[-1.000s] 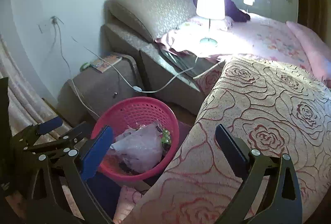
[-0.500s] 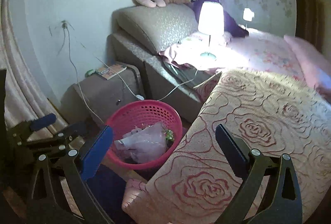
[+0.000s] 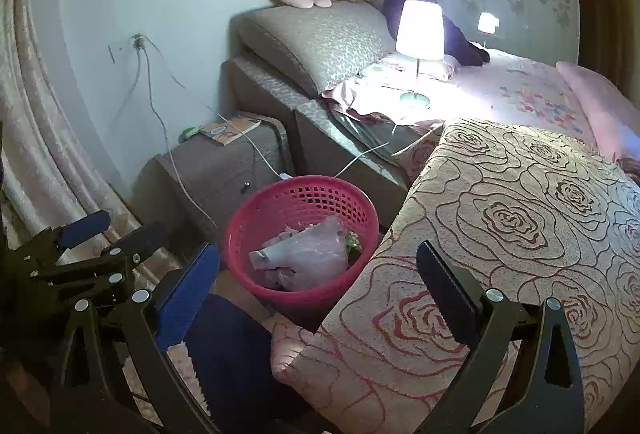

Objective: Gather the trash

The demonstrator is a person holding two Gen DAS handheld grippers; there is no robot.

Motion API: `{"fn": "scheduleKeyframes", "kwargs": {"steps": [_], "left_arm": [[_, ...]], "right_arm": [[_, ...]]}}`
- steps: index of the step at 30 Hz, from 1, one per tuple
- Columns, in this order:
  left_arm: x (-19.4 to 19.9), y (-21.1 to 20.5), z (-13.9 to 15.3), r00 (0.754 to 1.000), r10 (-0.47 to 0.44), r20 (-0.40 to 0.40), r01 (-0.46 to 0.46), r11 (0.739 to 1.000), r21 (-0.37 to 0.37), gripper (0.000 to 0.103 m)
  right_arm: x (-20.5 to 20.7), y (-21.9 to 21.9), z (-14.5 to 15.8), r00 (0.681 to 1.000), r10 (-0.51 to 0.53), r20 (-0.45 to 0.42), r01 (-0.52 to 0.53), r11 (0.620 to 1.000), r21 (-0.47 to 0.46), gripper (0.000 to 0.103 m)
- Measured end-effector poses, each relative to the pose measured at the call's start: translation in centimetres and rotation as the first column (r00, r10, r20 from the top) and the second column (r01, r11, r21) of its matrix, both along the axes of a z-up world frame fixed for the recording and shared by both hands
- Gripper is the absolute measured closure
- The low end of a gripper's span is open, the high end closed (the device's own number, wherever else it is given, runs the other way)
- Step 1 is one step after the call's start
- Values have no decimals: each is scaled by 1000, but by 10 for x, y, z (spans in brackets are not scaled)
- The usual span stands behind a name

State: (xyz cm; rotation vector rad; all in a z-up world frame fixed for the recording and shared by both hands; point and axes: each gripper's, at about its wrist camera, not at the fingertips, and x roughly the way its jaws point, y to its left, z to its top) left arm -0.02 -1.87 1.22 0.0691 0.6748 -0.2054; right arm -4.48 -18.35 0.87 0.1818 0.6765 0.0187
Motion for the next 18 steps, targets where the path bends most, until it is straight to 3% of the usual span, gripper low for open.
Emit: {"fn": "scheduleKeyframes", "kwargs": {"steps": [18], "left_arm": [[-3, -3, -5, 1000, -3, -10, 3, 1000, 26, 17]], "right_arm": [[-2, -4, -10, 1000, -21, -23, 21, 1000, -5, 7]]}}
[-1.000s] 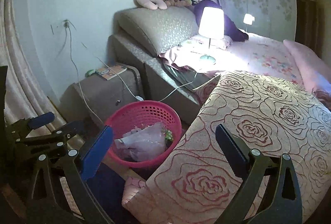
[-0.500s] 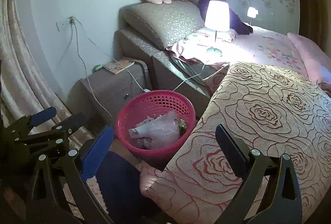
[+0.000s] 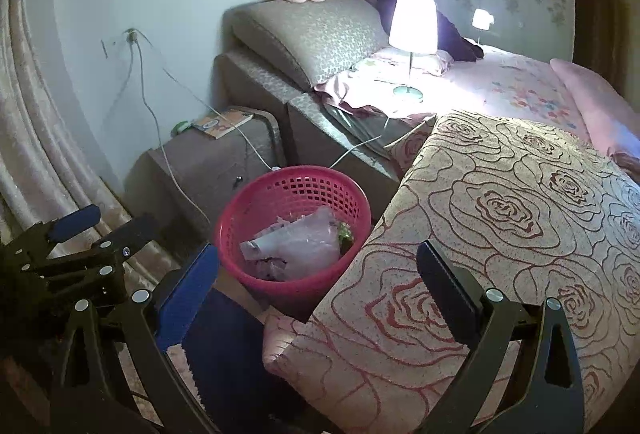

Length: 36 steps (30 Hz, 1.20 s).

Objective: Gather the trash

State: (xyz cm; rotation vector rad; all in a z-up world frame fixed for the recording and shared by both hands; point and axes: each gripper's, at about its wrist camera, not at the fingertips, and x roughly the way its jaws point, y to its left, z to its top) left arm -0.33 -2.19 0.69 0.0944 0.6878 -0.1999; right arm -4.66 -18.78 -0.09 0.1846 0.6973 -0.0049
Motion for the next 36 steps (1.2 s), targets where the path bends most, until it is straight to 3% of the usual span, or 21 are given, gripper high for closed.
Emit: {"fn": "scheduleKeyframes", "kwargs": {"steps": [36], "left_arm": [[-4, -2, -6, 1000, 0, -11, 0, 1000, 10, 13]], "right_arm": [[-5, -6, -5, 1000, -15, -11, 15, 1000, 16, 7]]}}
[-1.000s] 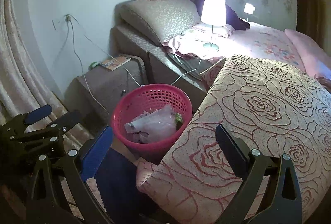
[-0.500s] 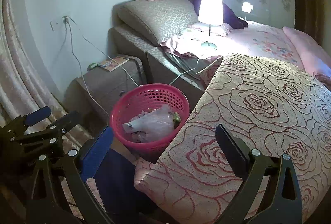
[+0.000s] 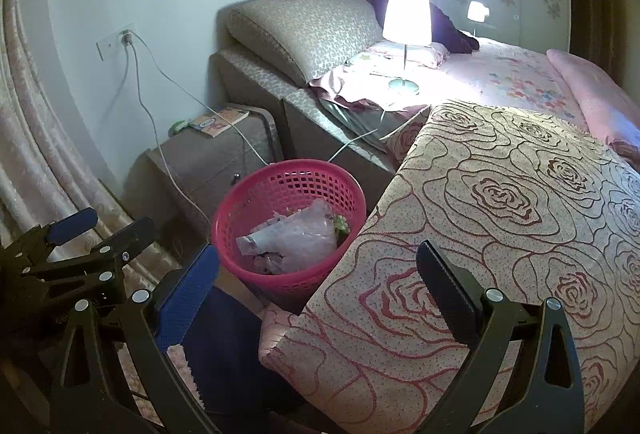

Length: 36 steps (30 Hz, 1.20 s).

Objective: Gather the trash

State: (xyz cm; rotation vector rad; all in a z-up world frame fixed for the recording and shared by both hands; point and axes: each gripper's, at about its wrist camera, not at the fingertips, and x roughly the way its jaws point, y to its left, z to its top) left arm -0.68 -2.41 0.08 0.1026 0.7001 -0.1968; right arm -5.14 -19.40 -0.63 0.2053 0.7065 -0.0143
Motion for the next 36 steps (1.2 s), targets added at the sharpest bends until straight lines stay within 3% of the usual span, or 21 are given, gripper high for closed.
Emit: {"fn": "scheduleKeyframes", "kwargs": {"steps": [36], "left_arm": [[3, -2, -5, 1000, 5, -19, -4, 1000, 30, 12]], "right_arm": [[-3, -3, -5, 1000, -5, -11, 5, 1000, 8, 7]]}}
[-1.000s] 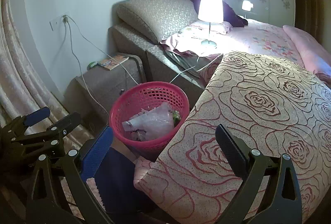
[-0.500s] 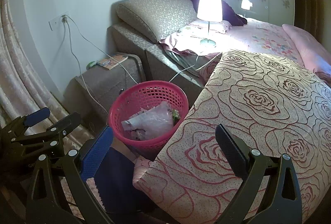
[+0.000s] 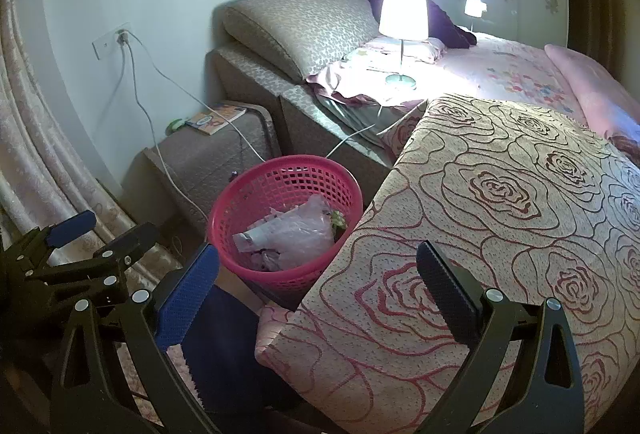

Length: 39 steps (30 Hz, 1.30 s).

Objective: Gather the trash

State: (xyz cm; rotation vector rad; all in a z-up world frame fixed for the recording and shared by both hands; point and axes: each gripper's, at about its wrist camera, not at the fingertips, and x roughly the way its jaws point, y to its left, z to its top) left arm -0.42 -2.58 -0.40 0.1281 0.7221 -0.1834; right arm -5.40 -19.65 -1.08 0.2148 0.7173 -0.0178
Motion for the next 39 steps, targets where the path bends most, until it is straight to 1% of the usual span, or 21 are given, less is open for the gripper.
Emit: {"fn": "scheduleKeyframes", "kwargs": {"steps": [10, 33, 39], "left_arm": [[0, 0, -1, 1000, -3, -9, 3, 1000, -9, 12], [-1, -2, -2, 1000, -5, -12, 5, 1000, -3, 12], [-1, -4, -6, 1000, -18, -26, 18, 1000, -16, 12]], "right_arm": [[0, 0, 0, 1000, -2, -1, 2, 1000, 1, 7], [2, -1, -4, 1000, -1, -13, 1, 1000, 3, 7], [2, -1, -5, 1000, -1, -14, 2, 1000, 4, 7]]}}
